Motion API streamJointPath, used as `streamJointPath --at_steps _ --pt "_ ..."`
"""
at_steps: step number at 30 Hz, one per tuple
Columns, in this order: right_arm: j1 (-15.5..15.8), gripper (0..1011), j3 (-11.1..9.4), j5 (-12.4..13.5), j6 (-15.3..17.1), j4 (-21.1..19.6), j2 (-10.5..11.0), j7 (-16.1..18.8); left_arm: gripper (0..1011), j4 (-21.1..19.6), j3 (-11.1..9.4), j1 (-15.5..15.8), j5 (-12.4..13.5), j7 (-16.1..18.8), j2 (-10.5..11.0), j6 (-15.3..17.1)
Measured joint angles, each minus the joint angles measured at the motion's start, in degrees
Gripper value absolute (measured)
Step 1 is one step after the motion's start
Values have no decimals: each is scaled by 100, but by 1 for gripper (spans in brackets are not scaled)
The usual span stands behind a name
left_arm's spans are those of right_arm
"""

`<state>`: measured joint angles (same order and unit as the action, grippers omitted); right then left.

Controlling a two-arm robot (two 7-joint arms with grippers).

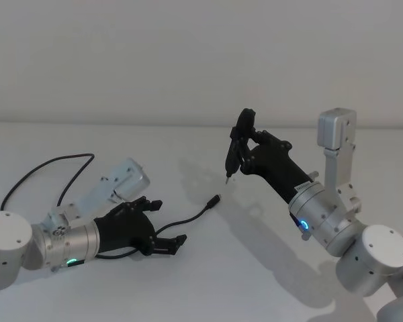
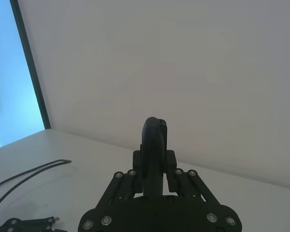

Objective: Pick up the data cable with the one hand.

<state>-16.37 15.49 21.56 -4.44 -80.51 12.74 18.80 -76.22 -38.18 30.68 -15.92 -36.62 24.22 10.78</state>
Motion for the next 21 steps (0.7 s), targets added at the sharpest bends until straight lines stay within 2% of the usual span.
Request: streamJointPath --at_steps 9,16,21 --pt "-32 275 6 14 -36 89 -19 23 995 36 14 7 -24 -24 -33 -24" --pt "-44 274 4 27 -44 134 -27 28 850 51 19 10 -36 -34 -47 -35" --pt "-49 275 -6 41 -55 160 -30 32 711 58 22 13 -40 -39 -53 -41"
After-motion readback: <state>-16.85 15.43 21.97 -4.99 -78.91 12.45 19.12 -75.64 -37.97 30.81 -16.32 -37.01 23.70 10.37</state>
